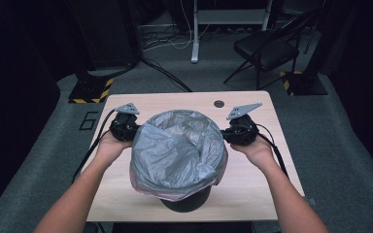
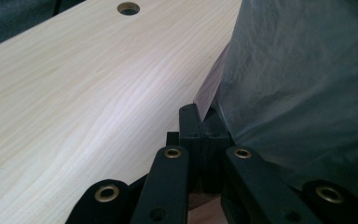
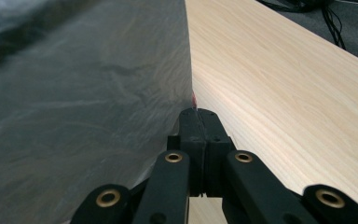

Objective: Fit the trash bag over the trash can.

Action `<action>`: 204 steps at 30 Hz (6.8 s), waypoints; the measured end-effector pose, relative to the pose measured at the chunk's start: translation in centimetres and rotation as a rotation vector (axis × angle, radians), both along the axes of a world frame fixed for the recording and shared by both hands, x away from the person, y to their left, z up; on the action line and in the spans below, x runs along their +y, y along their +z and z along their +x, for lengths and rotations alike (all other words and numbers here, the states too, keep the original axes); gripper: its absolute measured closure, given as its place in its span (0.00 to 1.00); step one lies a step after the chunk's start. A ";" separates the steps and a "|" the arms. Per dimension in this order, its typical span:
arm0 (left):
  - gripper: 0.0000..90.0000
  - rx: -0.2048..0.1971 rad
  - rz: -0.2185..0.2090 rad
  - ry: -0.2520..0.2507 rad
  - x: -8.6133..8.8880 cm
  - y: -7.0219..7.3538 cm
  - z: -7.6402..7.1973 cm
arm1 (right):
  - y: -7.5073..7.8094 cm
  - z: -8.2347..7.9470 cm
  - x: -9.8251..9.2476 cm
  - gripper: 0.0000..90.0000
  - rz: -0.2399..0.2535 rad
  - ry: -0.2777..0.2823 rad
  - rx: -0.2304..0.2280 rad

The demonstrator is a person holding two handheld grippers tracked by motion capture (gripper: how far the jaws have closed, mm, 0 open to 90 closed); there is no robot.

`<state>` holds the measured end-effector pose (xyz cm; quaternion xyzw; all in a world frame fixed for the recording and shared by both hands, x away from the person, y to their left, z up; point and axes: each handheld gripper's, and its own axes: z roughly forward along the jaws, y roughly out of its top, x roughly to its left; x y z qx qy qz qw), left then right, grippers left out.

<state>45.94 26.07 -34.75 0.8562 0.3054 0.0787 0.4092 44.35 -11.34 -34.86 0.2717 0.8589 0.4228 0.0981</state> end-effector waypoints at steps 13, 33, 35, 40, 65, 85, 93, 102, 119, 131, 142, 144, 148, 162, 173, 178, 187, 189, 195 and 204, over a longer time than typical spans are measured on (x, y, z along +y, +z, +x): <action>0.67 -0.067 0.031 0.084 2.2 1.7 -1.6 | 1.4 -1.6 -0.9 0.69 -0.024 -0.064 -0.069; 0.46 -0.114 -0.044 0.017 4.7 3.2 -10.4 | 3.2 -11.7 -3.0 0.52 0.056 0.084 -0.153; 0.46 -0.108 -0.039 -0.002 4.5 2.9 -10.9 | 2.7 -11.9 -2.8 0.52 0.070 0.099 -0.132; 0.46 -0.100 -0.030 -0.004 4.1 2.3 -10.6 | 1.5 -11.6 -1.7 0.52 0.069 0.121 -0.112; 0.39 -0.112 -0.124 -0.055 4.9 3.9 -12.5 | 1.0 -11.3 0.2 0.50 0.106 0.090 -0.159; 0.95 -0.132 -0.049 -0.086 3.0 1.7 -12.5 | 0.5 -11.9 0.9 0.53 0.138 0.104 -0.163; 1.00 -0.086 -0.023 -0.053 4.1 -0.6 -10.8 | 0.8 -11.8 0.5 0.53 0.149 0.084 -0.176; 1.00 -0.008 0.027 0.061 6.1 -3.7 -7.3 | 1.2 -11.0 0.1 0.53 0.172 0.066 -0.182; 0.46 -0.161 -0.018 0.130 8.8 6.8 -8.3 | 1.2 -9.7 1.2 0.52 0.152 0.102 -0.143; 0.49 -0.106 -0.021 0.123 9.0 5.7 -7.9 | 1.1 -9.8 1.5 0.52 0.141 0.104 -0.145; 0.36 -0.171 -0.006 -0.033 1.8 11.4 -6.5 | 1.0 -9.8 1.6 0.53 0.154 0.090 -0.166; 0.36 -0.175 0.006 -0.058 0.0 11.6 -5.9 | 0.9 -9.8 1.6 0.54 0.161 0.092 -0.173; 0.36 -0.147 0.043 -0.111 -3.8 11.7 -4.3 | 0.7 -9.7 1.5 0.54 0.163 0.092 -0.170; 0.39 -0.041 0.195 -0.175 -12.0 8.7 -0.1 | 0.5 -9.7 1.4 0.56 0.180 0.092 -0.175; 0.41 0.121 0.346 -0.141 -11.9 4.2 2.6 | 0.1 -9.6 1.6 0.62 0.173 0.101 -0.168; 0.41 0.159 0.390 -0.144 -12.1 3.5 3.0 | 0.1 -9.7 1.8 0.63 0.162 0.095 -0.175; 0.41 0.229 0.394 -0.158 -12.3 3.3 3.2 | -0.1 -9.6 1.7 0.65 0.150 0.109 -0.167; 0.39 0.194 0.369 -0.163 -12.2 4.4 2.8 | 0.0 -9.5 1.7 0.64 0.152 0.109 -0.167; 0.38 0.057 0.300 -0.182 -9.7 8.3 -0.2 | -0.1 -9.4 1.4 0.57 0.154 0.089 -0.161; 0.40 -0.065 0.091 -0.037 -0.2 9.9 -4.1 | 0.1 -9.7 0.9 0.55 0.126 0.056 -0.175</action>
